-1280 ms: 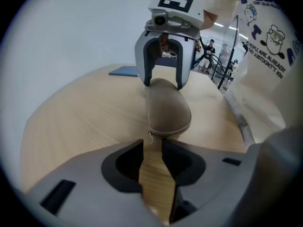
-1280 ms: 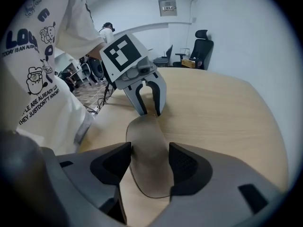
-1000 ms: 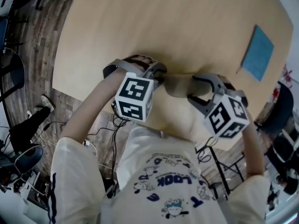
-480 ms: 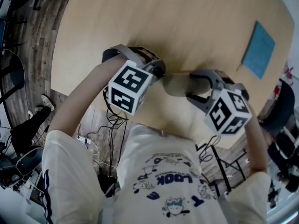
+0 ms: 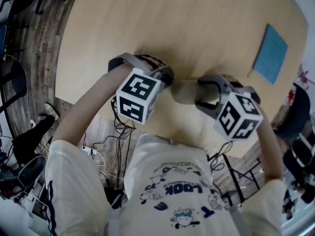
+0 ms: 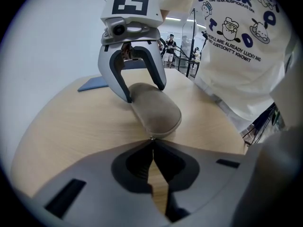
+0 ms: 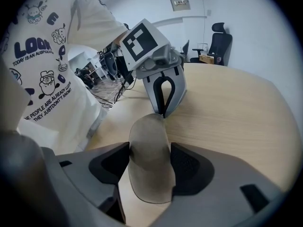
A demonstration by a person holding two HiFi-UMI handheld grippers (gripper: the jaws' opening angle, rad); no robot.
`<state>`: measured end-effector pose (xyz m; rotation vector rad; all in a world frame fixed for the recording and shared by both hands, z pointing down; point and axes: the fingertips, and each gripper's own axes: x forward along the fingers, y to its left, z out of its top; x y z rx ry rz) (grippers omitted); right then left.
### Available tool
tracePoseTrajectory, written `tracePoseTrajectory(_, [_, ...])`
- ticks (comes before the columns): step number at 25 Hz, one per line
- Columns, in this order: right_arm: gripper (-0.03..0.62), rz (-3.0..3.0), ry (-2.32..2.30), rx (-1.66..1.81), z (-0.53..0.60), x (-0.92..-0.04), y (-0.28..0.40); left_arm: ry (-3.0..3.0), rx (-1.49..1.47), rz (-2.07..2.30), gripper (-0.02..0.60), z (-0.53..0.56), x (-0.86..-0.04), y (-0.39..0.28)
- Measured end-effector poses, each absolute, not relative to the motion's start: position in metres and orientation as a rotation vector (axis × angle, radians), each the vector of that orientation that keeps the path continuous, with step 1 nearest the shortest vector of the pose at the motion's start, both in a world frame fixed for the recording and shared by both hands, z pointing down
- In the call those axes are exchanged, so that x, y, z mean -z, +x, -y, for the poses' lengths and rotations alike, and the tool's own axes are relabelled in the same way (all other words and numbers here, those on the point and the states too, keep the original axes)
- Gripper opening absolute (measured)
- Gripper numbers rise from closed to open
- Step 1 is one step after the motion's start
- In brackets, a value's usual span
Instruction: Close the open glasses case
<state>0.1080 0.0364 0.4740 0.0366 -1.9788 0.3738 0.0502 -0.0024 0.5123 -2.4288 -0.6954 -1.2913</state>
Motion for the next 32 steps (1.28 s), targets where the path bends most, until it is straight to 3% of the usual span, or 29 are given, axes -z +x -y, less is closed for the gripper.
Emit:
tracePoseTrajectory(23, [0.285, 1.863, -0.066, -0.417, -0.033, -0.496, 0.12, -2.183, 1.364, 0.598, 0.0, 0.005, -0.521, 0.046])
tracePoseTrajectory(32, [0.285, 1.857, -0.082, -0.409, -0.035, -0.498, 0.121, -2.366, 1.417, 0.595, 0.0, -0.035, -0.521, 0.033])
